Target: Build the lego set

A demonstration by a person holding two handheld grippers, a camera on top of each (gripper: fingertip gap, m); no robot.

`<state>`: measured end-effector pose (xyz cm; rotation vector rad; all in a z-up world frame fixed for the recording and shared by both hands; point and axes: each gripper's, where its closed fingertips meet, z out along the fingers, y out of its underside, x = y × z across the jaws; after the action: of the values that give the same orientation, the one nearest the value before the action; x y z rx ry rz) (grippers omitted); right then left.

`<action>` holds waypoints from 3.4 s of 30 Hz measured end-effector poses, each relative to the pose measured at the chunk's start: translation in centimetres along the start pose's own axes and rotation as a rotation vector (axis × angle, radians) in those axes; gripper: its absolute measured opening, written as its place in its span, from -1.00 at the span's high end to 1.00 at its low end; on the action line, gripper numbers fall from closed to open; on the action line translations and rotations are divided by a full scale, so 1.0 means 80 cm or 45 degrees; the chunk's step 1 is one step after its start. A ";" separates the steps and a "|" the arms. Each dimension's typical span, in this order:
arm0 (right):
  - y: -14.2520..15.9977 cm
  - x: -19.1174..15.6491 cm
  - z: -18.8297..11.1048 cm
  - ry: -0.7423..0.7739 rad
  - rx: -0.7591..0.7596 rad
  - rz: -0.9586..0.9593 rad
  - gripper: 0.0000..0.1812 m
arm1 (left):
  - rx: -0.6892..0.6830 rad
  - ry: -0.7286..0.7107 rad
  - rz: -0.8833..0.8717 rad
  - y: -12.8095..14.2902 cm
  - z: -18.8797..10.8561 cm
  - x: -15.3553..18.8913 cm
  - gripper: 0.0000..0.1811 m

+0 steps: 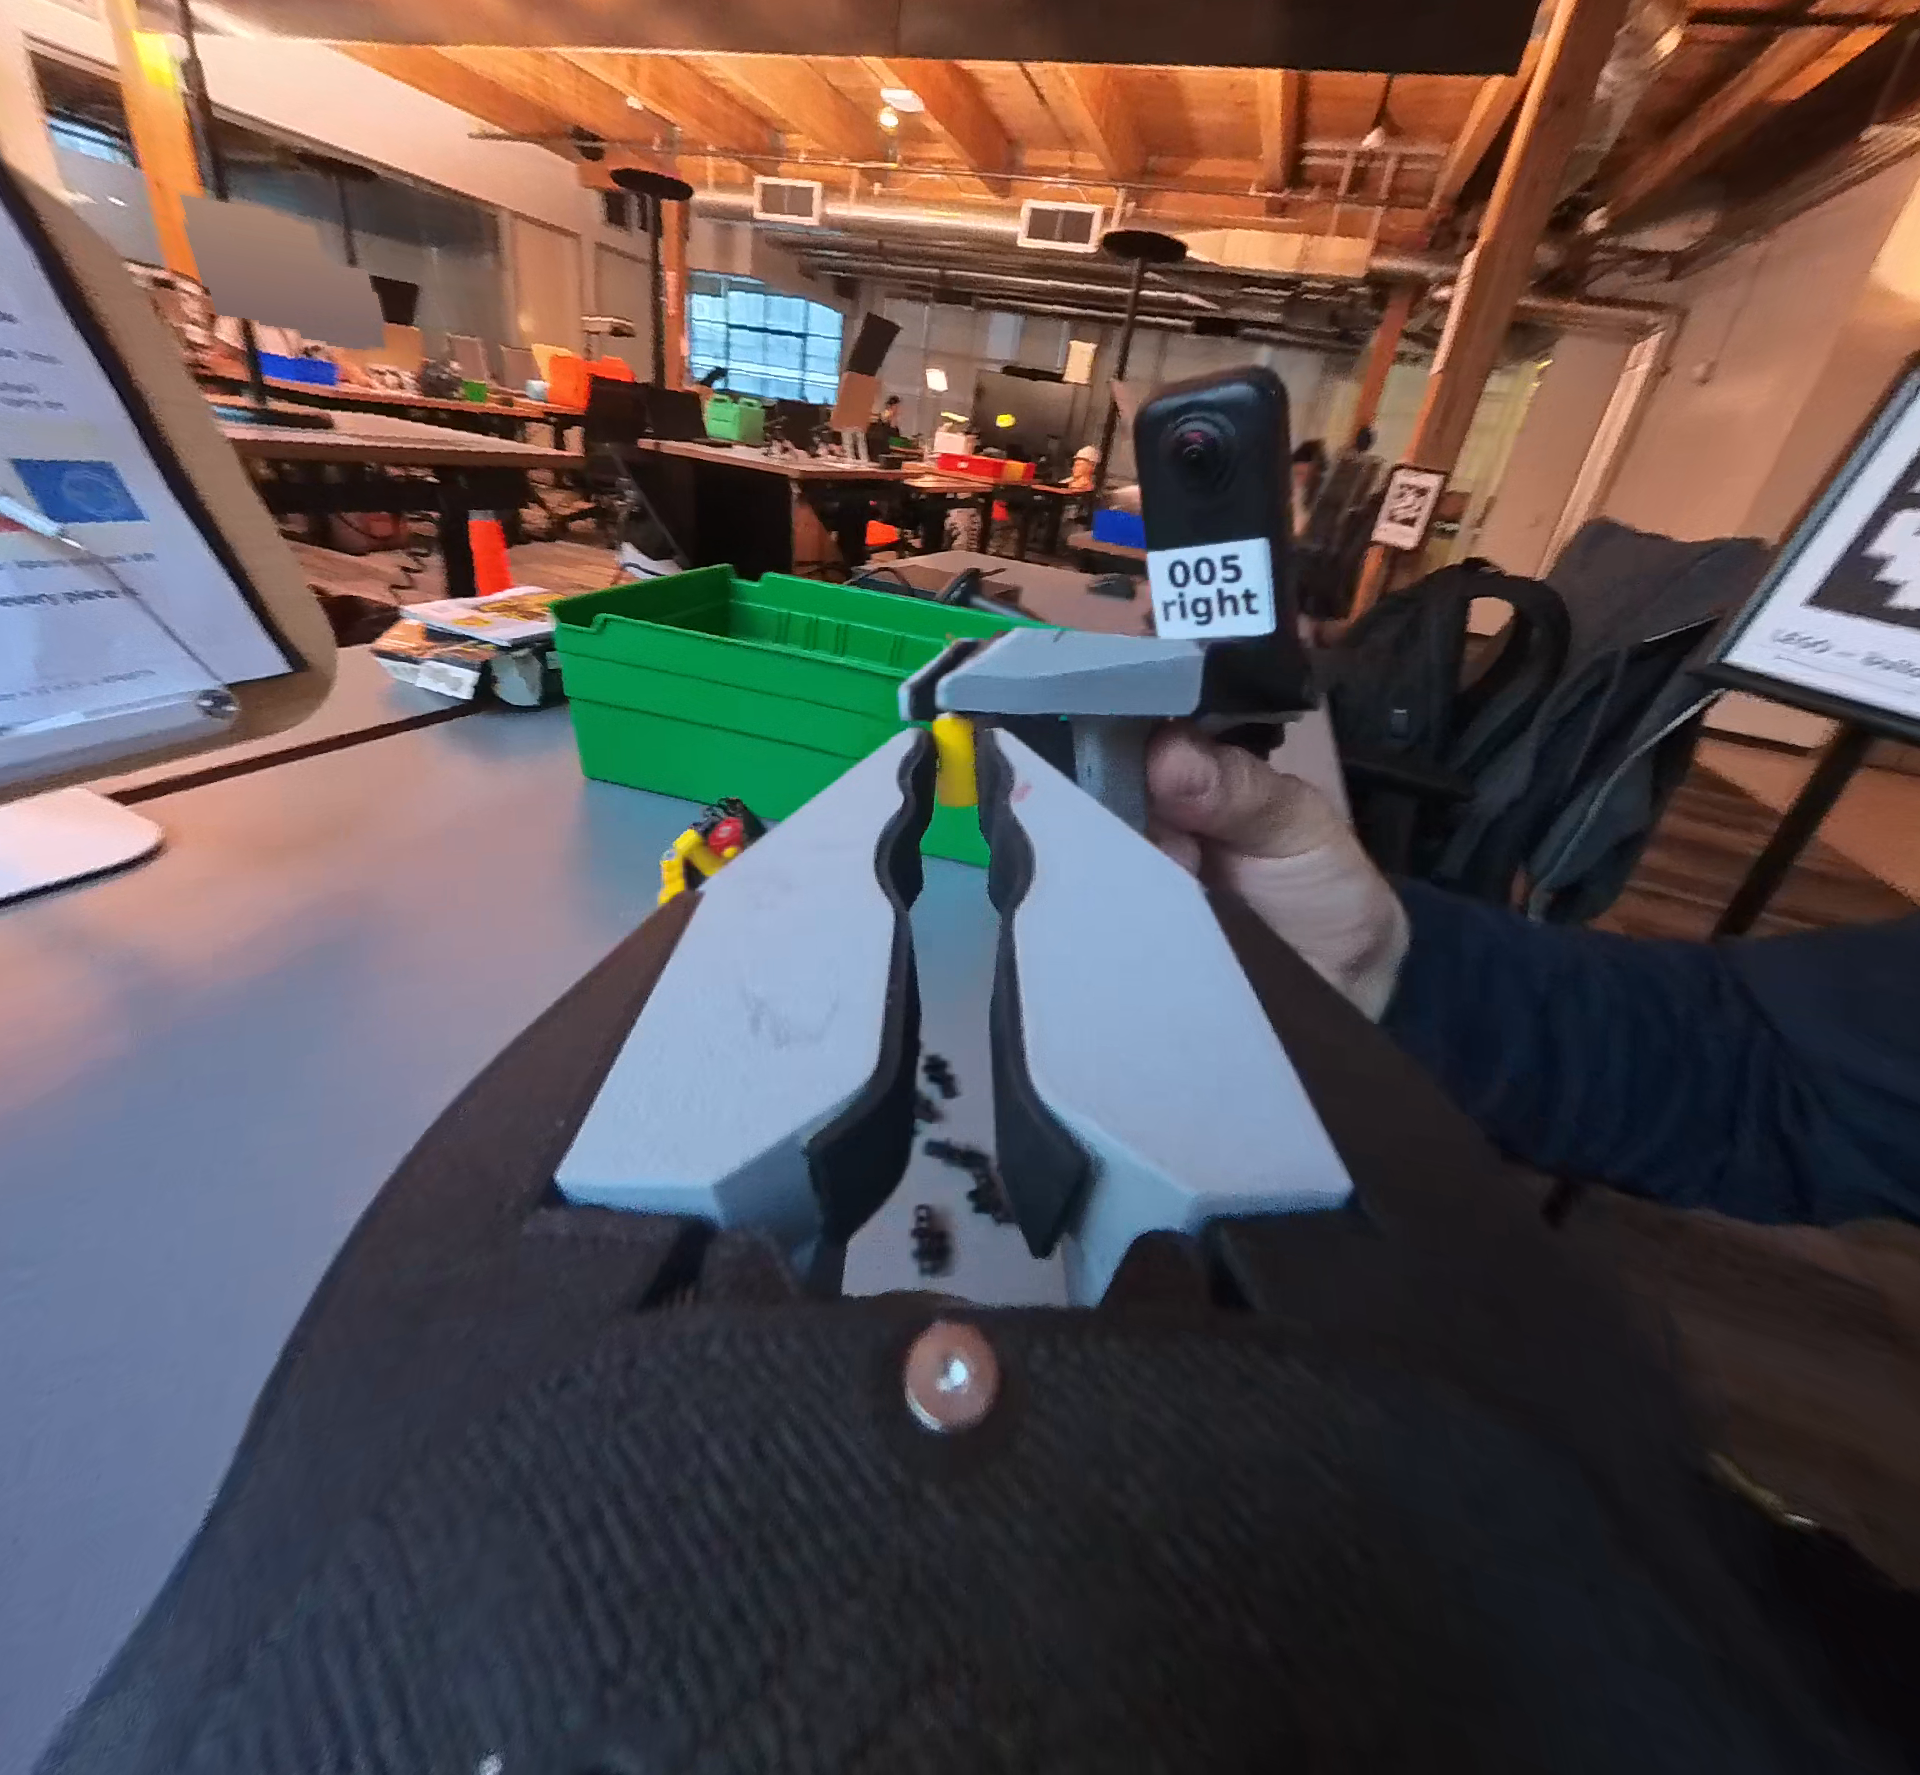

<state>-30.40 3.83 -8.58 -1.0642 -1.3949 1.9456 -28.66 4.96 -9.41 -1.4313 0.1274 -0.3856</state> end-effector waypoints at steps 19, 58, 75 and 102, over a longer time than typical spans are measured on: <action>-0.003 0.001 -0.004 0.243 -0.034 -0.388 1.00 | 0.009 0.183 -0.435 0.000 0.000 0.005 0.95; 0.033 0.078 -0.051 0.318 -0.363 -0.131 0.97 | -0.414 -0.141 -0.025 0.073 0.003 -0.048 0.95; 0.077 0.058 -0.208 0.617 -0.725 -0.251 0.64 | -0.632 -0.102 0.127 0.116 0.010 -0.039 0.95; 0.195 -0.101 -0.300 0.349 -0.680 -0.384 0.74 | -0.839 0.300 0.638 0.166 0.004 0.029 0.96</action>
<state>-5.47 5.20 -24.79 -1.2070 -1.8358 1.1893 -23.98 5.70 -22.06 -1.9206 0.8502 -0.0890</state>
